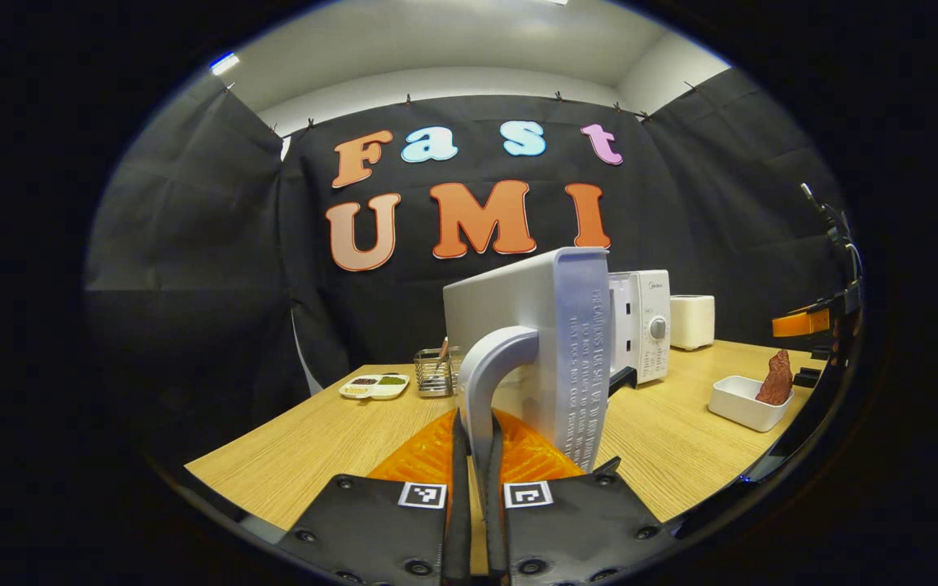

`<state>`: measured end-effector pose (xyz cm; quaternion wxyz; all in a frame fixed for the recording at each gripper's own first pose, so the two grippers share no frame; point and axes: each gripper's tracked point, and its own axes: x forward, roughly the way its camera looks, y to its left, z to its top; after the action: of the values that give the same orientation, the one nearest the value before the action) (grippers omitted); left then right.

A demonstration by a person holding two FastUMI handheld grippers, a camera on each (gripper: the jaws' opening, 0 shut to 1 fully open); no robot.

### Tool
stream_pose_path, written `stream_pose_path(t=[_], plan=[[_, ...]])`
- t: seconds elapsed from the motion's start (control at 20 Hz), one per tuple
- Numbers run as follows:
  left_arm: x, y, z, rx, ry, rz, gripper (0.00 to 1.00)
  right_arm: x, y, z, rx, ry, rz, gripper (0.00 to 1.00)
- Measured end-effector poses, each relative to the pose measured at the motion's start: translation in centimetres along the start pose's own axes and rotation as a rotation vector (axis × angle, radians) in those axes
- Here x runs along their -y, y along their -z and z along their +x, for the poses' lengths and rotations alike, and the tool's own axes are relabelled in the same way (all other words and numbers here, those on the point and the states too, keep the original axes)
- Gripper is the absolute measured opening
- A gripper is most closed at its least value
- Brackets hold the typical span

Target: Open the microwave oven with the left hand, put the food in, and close the microwave oven.

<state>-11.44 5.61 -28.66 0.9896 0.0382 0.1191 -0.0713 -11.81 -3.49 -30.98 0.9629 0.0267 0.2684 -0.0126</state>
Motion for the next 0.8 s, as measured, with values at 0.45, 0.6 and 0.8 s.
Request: stream_pose_path(t=[0.45, 0.6, 0.8], plan=[[-6.2, 0.7, -0.2, -0.007, 0.025, -0.018, 0.47, 0.1, 1.1, 0.0, -0.029, 0.033, -0.001, 0.87], [-7.1, 0.8, -0.3, -0.020, 0.029, -0.023, 0.86, 1.0, 1.7, 0.0, -0.044, 0.055, 0.003, 0.88], [-7.6, 0.9, -0.4, -0.042, 0.038, -0.031, 0.80, 1.9, 2.6, 0.0, -0.067, 0.073, 0.010, 0.88]])
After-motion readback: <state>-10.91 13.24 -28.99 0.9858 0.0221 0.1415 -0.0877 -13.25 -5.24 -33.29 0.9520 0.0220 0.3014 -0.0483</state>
